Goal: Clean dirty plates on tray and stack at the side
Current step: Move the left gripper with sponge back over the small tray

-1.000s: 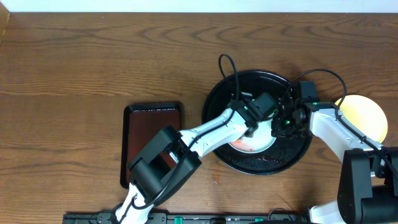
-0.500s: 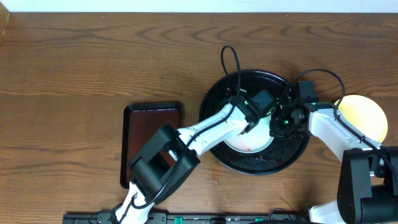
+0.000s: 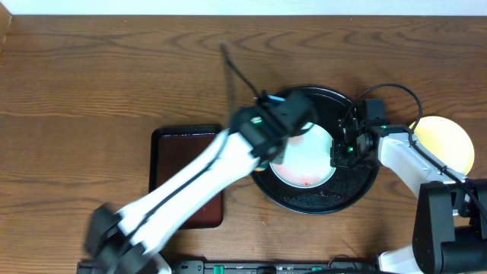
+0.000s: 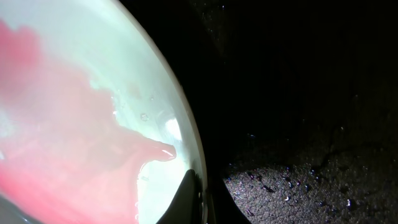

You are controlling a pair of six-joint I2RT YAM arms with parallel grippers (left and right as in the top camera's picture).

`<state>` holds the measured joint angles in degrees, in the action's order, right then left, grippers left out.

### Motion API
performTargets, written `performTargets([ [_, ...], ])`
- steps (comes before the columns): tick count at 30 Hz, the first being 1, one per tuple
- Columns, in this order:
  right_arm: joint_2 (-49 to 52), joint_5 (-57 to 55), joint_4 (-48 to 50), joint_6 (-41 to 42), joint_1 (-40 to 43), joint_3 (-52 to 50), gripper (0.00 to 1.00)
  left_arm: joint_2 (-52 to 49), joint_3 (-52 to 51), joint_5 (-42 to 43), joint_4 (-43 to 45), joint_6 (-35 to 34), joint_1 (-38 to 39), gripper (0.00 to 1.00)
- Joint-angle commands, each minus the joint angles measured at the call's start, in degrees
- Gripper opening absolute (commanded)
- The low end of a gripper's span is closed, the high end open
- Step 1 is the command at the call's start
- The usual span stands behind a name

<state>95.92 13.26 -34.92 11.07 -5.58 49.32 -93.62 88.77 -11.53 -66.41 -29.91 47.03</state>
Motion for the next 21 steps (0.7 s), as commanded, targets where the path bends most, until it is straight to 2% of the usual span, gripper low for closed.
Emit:
performTargets([
  [1, -0.04, -4.63, -1.81, -2.29, -0.15, -1.16, 0.01, 5.46, 0.70, -2.29, -4.31, 0.33, -3.13, 0.08],
  [5, -7.02, -5.77, -3.58, -2.12, -1.22, -0.50, 0.01, 10.54, -1.29, -3.02, -8.28, 0.33, -8.50, 0.08],
  [10, -20.11, -7.04, -4.13, -1.60, -4.66, -0.50, 0.01, 14.32, -7.56, -1.29, -7.06, 0.33, -16.63, 0.08],
  [13, -27.30, -8.44, -4.66, -1.66, -7.26, -0.50, 0.01, 15.08, -12.41, 2.86, -3.78, 0.37, -21.05, 0.08],
  [17, -33.68, -18.05, -5.31, -1.73, -10.54, -0.50, 0.01, 15.08, -19.61, 12.37, 3.06, 3.28, -26.01, 0.08],
  [21, -37.81, -25.79, -4.85, -4.07, -13.46, -0.50, 0.01, 15.08, -25.77, 18.05, 9.09, 4.44, -30.45, 0.08],
])
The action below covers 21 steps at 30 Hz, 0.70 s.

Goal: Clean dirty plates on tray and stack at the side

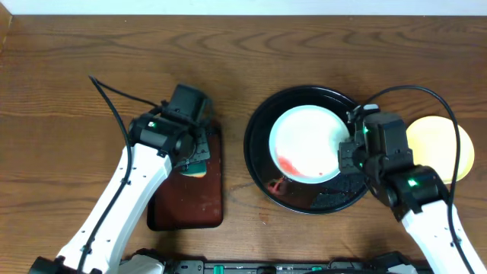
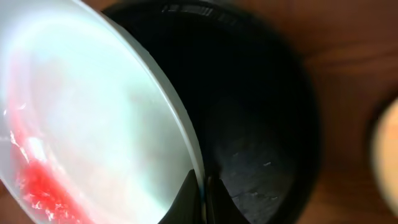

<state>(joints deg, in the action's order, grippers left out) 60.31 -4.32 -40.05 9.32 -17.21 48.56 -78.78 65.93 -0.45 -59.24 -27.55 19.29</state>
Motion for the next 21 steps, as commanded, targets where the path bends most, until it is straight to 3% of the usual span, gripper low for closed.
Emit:
performTargets([
  [1, -2.91, -8.92, 0.72, -3.37, -2.49, 0.26, 0.01, 0.24, -3.91, 8.15, 2.84, 2.08, -3.74, 0.08],
  [6, -4.59, -13.46, 2.08, -10.54, -6.36, 0.26, 0.01, 0.24, -6.43, 10.43, 4.07, 3.30, -7.74, 0.08],
  [21, -4.59, -44.74, 2.16, -13.29, -31.52, 0.28, 0.01, 0.24, -6.47, 10.32, 3.61, 5.05, -8.46, 0.08],
])
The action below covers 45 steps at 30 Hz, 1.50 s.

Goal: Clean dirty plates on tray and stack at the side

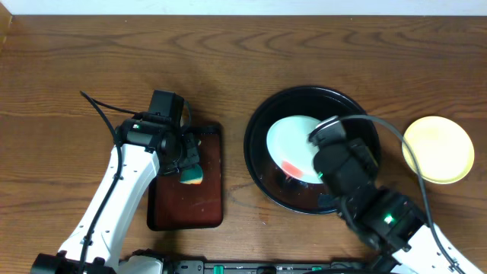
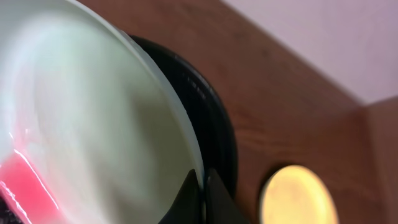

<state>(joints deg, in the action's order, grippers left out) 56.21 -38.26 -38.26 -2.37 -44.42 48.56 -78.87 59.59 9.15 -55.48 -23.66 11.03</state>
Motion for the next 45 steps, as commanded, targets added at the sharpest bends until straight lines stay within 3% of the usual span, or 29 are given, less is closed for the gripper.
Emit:
performTargets([
  [1, -0.48, -12.28, 0.39, -1.60, -6.05, 0.28, 0.01, 0.33, -0.13, 0.72, -0.15, 1.18, -0.20, 0.08],
  [9, -0.44, -17.88, 0.55, -0.74, -10.25, 0.28, 0.01, 0.33, -0.13, 0.72, -0.31, 1.16, -0.20, 0.08],
  [12, -0.35, -17.20, 0.46, 5.42, -9.09, 0.26, 0.01, 0.33, -0.13, 0.74, -0.35, 1.18, -0.20, 0.08],
  [15, 0.35, -9.62, -0.61, 14.69, -5.33, 0.26, 0.01, 0.33, -0.13, 0.79, -0.20, 1.16, -0.20, 0.08],
  [19, 3.82, 9.31, -2.12, 24.33, 4.22, 0.11, 0.01, 0.33, -0.13, 1.44, -0.09, 1.22, -0.17, 0.08],
  [28, 16.33, 36.89, -1.38, 24.39, 22.82, 0.11, 0.01, -0.04, -2.38, -5.38, 1.70, 4.74, -0.20, 0.08],
  [36, 21.66, 42.86, -0.92, 23.78, 27.67, 0.11, 0.01, -3.96, -16.81, -5.97, 18.56, 0.11, -0.20, 0.08],
  [45, 28.48, 42.80, -1.55, 30.56, 27.67, 0.11, 0.01, -9.11, -17.59, -5.68, 20.13, -0.79, -0.20, 0.08],
])
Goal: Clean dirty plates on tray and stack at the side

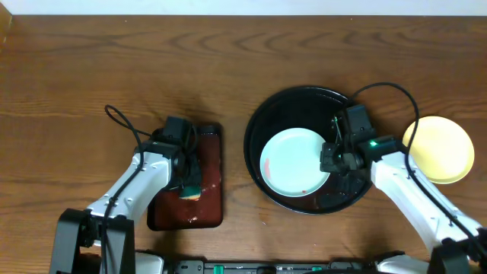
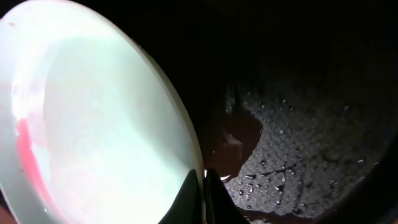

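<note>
A pale plate (image 1: 293,171) lies low in the round black basin (image 1: 304,91), with a thin red smear near its lower edge. My right gripper (image 1: 329,161) is shut on the plate's right rim. The right wrist view shows the rim pinched between the fingertips of that gripper (image 2: 203,190), and a red streak (image 2: 26,149) along the plate's far edge. My left gripper (image 1: 189,180) sits over the dark red rectangular tray (image 1: 209,209), shut on a green and yellow sponge (image 1: 191,190). A clean yellow plate (image 1: 437,148) rests on the table at the right.
A reddish puddle (image 2: 239,140) and water drops lie on the basin floor beside the plate. A loose cable (image 1: 122,122) loops from the left arm over the wooden table. The basin's raised rim surrounds the plate.
The right gripper, still shut on the plate, was high with the plate tilted steeply; now it is low and the plate lies in the basin. The left gripper and sponge shifted slightly nearer along the red tray.
First the left arm reached over the plate in the basin while the right gripper held its rim, red spread across it. Then the left gripper was at the red tray with the sponge. The plate stood tilted, red gathered at one edge; now it lies low with only a thin smear.
</note>
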You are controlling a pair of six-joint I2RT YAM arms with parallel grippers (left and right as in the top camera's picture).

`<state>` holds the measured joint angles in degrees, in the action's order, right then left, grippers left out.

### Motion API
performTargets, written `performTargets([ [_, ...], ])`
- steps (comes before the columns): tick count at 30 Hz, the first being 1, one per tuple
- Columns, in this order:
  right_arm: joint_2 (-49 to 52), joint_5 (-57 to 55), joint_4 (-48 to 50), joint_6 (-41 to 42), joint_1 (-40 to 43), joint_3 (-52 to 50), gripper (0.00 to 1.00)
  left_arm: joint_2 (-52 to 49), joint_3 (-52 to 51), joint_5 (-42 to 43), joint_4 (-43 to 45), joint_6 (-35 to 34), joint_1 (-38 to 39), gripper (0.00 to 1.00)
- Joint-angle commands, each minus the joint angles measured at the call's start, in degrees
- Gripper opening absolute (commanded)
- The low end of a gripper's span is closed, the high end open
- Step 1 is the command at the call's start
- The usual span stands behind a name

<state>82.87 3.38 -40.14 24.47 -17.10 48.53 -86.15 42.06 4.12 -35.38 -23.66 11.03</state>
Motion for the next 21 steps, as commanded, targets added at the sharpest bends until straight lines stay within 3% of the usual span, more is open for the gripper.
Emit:
performTargets([
  [1, 2.58, 1.16, 0.50, 4.24, 0.35, 0.13, 0.01, -1.68, 0.57, -0.66, -0.66, -0.72, -0.20, 0.08],
  [11, 4.22, -4.66, 8.09, 1.62, 0.28, 0.11, 0.01, 4.42, 17.07, 5.05, -12.11, -0.42, 0.24, 0.08],
  [16, 4.63, -4.66, 10.97, 1.62, 0.17, 0.11, 0.01, 6.58, 19.04, 13.70, -5.49, -4.46, 3.80, 0.08],
  [21, 4.79, -4.68, 10.12, 1.53, -1.01, 0.09, 0.01, 3.91, 18.14, 14.73, 2.64, -9.57, 10.27, 0.08],
])
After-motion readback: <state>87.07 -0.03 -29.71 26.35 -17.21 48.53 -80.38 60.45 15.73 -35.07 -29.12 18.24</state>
